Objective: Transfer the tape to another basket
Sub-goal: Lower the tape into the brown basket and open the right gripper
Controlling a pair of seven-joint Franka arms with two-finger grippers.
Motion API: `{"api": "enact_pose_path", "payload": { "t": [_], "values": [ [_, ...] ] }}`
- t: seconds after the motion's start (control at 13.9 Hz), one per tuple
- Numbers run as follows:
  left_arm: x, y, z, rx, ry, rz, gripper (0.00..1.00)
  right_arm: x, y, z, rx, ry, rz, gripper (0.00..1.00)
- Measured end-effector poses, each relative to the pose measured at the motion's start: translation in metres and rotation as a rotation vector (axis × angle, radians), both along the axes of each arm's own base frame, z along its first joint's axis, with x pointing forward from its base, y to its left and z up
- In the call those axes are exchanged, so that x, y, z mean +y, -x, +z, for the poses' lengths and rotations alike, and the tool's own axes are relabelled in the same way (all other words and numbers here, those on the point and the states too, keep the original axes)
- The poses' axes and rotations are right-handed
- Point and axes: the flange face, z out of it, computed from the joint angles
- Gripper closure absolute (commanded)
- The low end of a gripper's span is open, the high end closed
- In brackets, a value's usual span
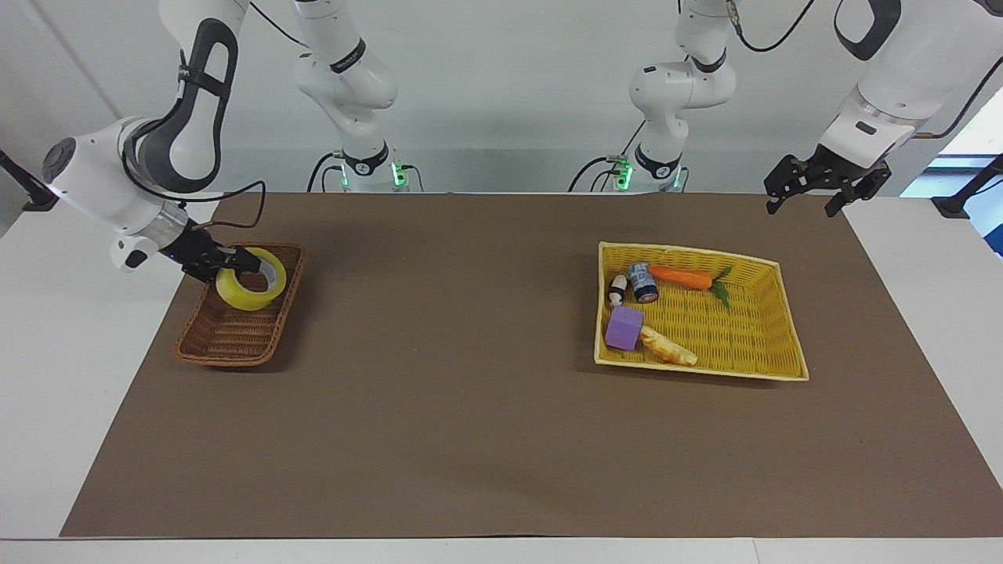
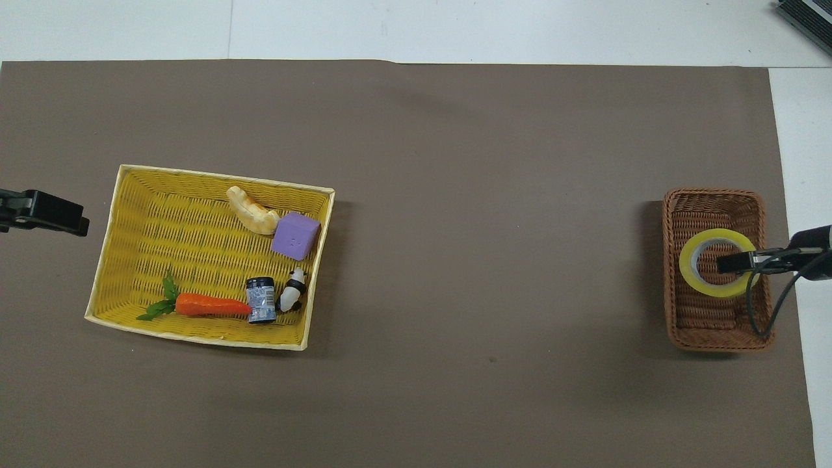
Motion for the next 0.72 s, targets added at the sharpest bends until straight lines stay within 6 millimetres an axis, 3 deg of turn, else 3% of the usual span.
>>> {"api": "enact_pose_path", "payload": {
  "t": [0.36,0.43,0.57,0.65,0.72],
  "values": [
    [0.002,-0.002,0.0,-0.01,0.001,0.004,0.0,-0.007,-0.007,-0.026,-0.006,0.016,-0.005,1.0],
    [0.003,-0.002,0.0,-0.009,0.0,0.005,0.0,-0.008,-0.007,-0.029,-0.003,0.014,0.0,0.8],
    [0.003,-0.002,0.0,-0.009,0.0,0.005,0.0,-0.012,-0.005,-0.035,0.001,0.01,0.009,0.09],
    [0.003,-0.002,0.0,-0.009,0.0,0.005,0.0,-0.015,-0.004,-0.037,0.003,0.008,0.011,0.0],
    [0.003,-0.002,0.0,-0.009,0.0,0.005,0.0,-0.016,-0.004,-0.039,0.005,0.007,0.011,0.0]
  ]
}}
